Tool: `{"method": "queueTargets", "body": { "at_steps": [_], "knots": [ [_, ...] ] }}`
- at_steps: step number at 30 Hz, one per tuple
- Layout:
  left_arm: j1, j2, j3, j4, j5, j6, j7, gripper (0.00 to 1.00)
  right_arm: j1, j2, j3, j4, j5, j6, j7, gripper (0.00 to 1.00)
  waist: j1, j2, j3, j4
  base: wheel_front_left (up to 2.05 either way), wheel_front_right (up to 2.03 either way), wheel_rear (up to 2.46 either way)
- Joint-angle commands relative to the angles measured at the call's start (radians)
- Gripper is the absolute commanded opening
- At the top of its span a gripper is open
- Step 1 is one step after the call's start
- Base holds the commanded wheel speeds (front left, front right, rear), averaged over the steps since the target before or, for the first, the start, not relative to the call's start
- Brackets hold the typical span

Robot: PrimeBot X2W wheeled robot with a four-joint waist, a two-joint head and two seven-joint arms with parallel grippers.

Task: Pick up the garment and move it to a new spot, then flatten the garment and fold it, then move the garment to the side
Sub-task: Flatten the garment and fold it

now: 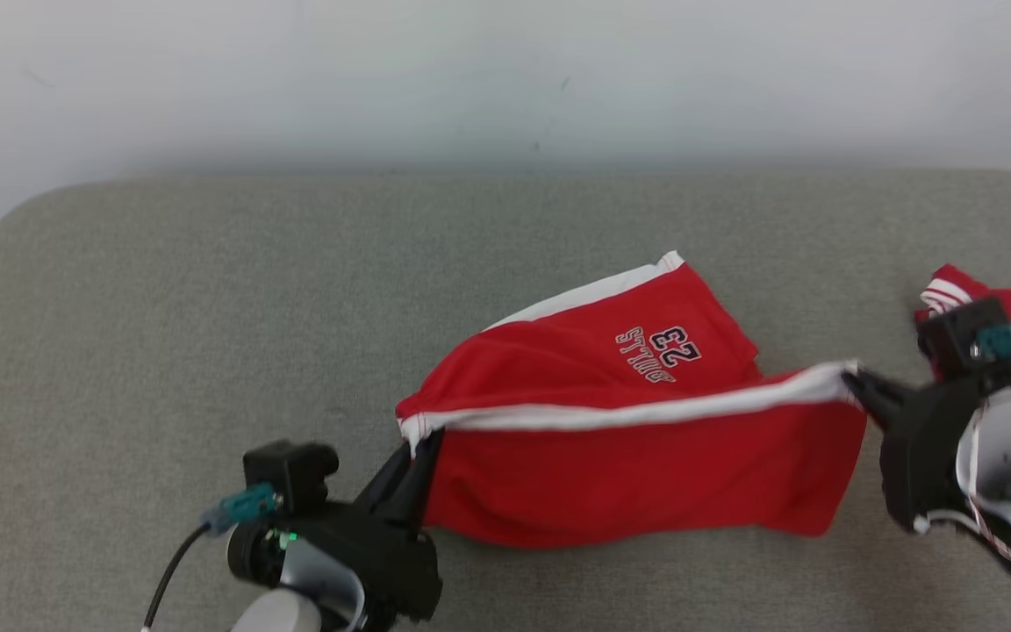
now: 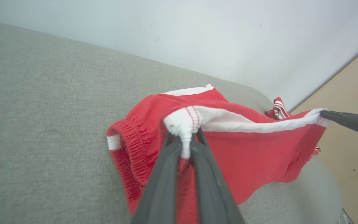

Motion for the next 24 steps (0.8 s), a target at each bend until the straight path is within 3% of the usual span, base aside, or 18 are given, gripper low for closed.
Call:
{"method": "queueTargets", "body": {
  "at_steps": [1, 12, 22, 23, 24],
  "knots": [
    [-0.052, -0.017, 0.005, 0.033, 0.009, 0.009, -0.011, 0.00, -0.084, -0.008, 0.028, 0.066, -0.013, -0.003, -0.047, 0.00, -0.0002, -0.0001, 0.063, 0.039, 0.00, 0.00, 0.00],
    [-0.249, -0.070, -0.013, 0.192, 0.007, 0.031, -0.082, 0.00, -0.454, 0.019, 0.155, 0.447, -0.079, -0.003, -0.311, 0.00, -0.0002, -0.0001, 0.192, 0.103, 0.00, 0.00, 0.00],
    [-0.348, -0.081, -0.055, 0.268, -0.057, 0.054, -0.117, 0.00, -0.634, 0.070, 0.244, 0.689, -0.125, -0.003, -0.424, 0.00, -0.0002, -0.0001, 0.244, 0.123, 0.00, 0.00, 0.00],
    [-0.356, -0.081, -0.066, 0.278, -0.067, 0.058, -0.111, 0.31, -0.645, 0.079, 0.249, 0.714, -0.128, -0.003, -0.435, 0.02, -0.0002, -0.0001, 0.245, 0.124, 0.00, 0.00, 0.00],
    [-0.366, -0.081, -0.077, 0.283, -0.069, 0.065, -0.114, 1.00, -0.654, 0.086, 0.253, 0.736, -0.127, -0.003, -0.446, 1.00, -0.0002, -0.0001, 0.245, 0.125, 0.00, 0.00, 0.00]
  ]
}}
